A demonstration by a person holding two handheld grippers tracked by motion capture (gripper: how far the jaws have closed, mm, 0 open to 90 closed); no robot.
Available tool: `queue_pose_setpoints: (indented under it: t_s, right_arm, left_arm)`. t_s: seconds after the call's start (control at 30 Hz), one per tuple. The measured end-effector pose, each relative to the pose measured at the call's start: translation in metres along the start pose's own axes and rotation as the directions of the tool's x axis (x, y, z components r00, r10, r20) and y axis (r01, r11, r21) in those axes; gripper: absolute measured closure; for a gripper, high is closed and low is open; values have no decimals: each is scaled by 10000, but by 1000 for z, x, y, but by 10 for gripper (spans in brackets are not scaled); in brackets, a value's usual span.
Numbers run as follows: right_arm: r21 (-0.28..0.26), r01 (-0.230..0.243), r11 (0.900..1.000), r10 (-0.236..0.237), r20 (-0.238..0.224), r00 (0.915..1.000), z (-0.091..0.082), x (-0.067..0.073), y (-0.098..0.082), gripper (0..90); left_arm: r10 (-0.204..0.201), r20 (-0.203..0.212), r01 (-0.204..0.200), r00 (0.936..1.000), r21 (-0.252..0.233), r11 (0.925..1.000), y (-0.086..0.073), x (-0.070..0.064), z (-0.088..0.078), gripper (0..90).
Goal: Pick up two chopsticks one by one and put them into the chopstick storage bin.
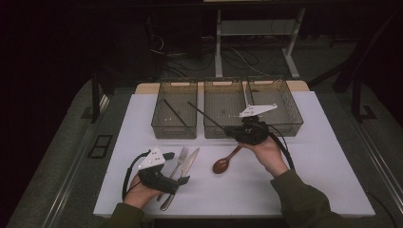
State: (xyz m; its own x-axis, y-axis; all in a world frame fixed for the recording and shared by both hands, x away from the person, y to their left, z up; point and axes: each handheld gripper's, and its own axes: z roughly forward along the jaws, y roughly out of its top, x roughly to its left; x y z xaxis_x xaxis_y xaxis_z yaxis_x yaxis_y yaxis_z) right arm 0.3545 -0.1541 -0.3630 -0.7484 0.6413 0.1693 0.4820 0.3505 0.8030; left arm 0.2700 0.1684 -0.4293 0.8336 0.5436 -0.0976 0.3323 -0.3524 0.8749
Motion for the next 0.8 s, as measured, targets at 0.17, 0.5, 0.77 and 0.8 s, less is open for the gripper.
queue_pose_setpoints:
  t_s: [0.17, 0.5, 0.77, 0.8]
  right_arm:
    - [56, -1, 10000, 1, 58, 10000, 9, 1, 13, 852]
    - [247, -349, 9991, 345, 158, 9993, 32, -2, 40, 851]
    - [500, -299, 9983, 283, 326, 9991, 50, -2, 56, 852]
    - [542, -277, 9981, 257, 362, 9990, 53, -2, 58, 851]
  left_arm:
    - [3, -7, -3, 10000, -12, 10000, 0, 0, 0, 0]
    - [26, 28, -26, 10000, -18, 10000, 0, 0, 0, 0]
    - [48, 58, -48, 10000, 10, 10000, 1, -1, 1, 0]
    - [29, 58, -29, 10000, -2, 10000, 1, -1, 1, 0]
